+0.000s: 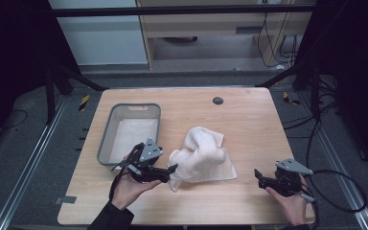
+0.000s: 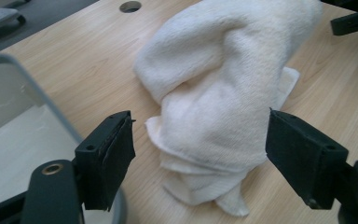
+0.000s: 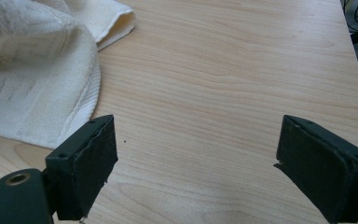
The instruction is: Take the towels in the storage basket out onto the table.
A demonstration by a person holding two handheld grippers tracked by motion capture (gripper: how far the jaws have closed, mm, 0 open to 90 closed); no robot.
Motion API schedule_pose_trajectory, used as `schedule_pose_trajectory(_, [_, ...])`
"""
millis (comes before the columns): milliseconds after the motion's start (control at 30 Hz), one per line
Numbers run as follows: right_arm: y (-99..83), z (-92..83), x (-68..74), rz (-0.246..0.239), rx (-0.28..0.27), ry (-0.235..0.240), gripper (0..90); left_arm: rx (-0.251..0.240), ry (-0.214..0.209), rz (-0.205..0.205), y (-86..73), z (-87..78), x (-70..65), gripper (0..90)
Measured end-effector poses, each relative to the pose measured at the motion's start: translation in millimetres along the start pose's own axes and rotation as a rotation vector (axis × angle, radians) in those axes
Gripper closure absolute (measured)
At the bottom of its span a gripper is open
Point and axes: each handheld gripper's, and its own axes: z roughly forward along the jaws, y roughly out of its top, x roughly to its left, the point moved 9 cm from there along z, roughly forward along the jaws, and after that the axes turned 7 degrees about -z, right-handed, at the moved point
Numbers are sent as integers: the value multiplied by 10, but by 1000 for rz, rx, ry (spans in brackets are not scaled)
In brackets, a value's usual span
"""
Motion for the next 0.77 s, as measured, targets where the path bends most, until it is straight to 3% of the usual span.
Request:
schedule_pose_trajectory(533, [-6, 0, -3, -9, -1, -3, 121, -74, 148, -140, -444, -419, 593, 239])
schedule_pose_trajectory(767, [-8, -9, 11, -8, 0, -1, 119, -91, 184, -166, -591, -538, 724, 243])
